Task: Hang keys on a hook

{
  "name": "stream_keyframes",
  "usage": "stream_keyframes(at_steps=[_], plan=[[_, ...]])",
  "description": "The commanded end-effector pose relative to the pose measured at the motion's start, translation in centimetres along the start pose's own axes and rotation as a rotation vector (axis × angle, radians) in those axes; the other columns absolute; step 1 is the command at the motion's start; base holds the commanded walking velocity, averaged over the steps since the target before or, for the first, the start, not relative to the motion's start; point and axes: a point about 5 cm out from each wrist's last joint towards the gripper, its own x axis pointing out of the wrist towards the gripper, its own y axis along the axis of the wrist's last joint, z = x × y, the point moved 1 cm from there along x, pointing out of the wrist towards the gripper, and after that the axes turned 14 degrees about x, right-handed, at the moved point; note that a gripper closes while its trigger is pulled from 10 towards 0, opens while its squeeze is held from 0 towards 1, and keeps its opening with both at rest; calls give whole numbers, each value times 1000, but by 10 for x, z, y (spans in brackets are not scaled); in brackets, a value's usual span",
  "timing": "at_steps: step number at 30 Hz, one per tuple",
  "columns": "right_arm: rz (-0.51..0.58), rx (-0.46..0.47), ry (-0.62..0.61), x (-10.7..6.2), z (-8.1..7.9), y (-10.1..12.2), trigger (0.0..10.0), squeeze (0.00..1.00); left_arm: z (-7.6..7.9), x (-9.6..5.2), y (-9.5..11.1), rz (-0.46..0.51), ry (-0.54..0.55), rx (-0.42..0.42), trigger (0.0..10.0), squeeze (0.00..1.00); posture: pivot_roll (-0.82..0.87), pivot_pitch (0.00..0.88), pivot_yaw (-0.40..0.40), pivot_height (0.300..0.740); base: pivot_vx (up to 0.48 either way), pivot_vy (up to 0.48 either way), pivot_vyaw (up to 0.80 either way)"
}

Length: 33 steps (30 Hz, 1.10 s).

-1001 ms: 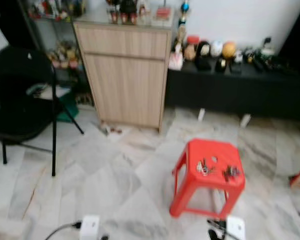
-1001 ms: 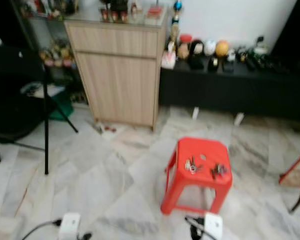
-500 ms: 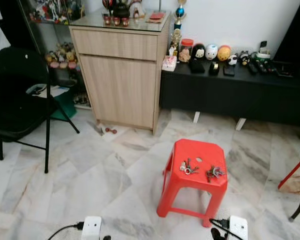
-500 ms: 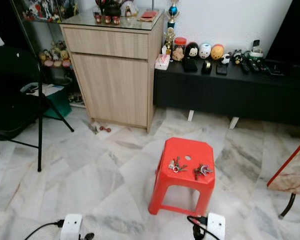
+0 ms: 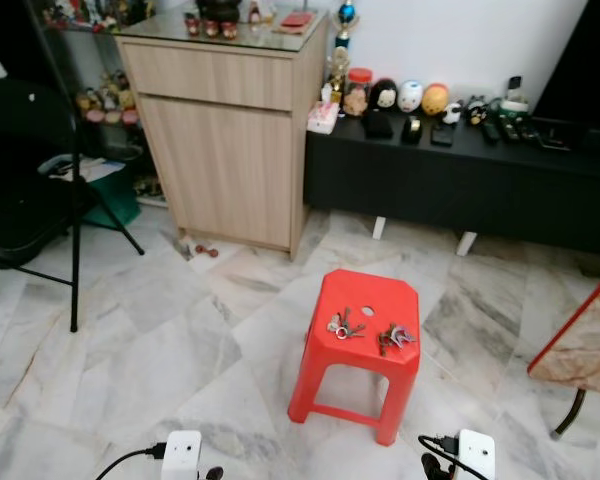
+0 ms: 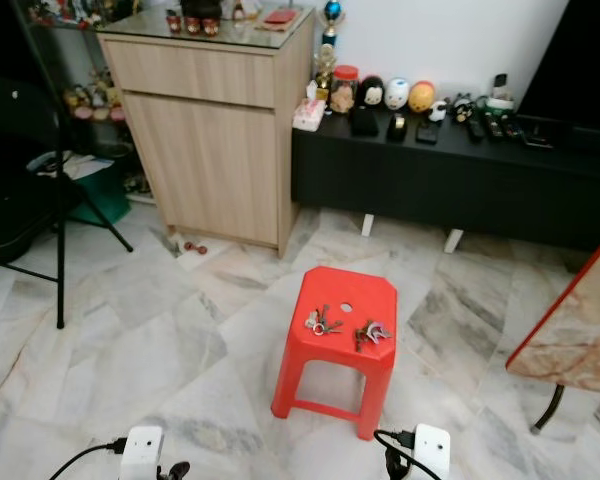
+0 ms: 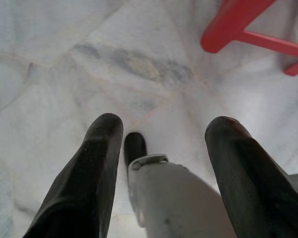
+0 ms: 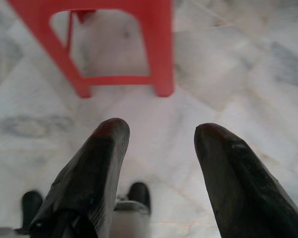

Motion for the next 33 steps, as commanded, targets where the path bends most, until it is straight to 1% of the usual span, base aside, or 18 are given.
stream_keyframes(at_steps=[1, 6, 33], plan=[[7, 2, -2, 1, 0, 3, 10000, 0, 0, 0, -1, -7, -8, -25, 10000, 0, 56, 0, -77, 740, 0, 0, 0], [12, 6, 2, 1, 0, 3, 10000, 0, 1, 0, 0, -4, -21, -27, 10000, 0, 55, 0, -78, 740, 0, 0, 0], [13, 10, 10, 1, -1, 4, 10000, 0, 4, 1, 0, -6, -32, -29, 10000, 0, 55, 0, -80, 740, 263, 0, 0]])
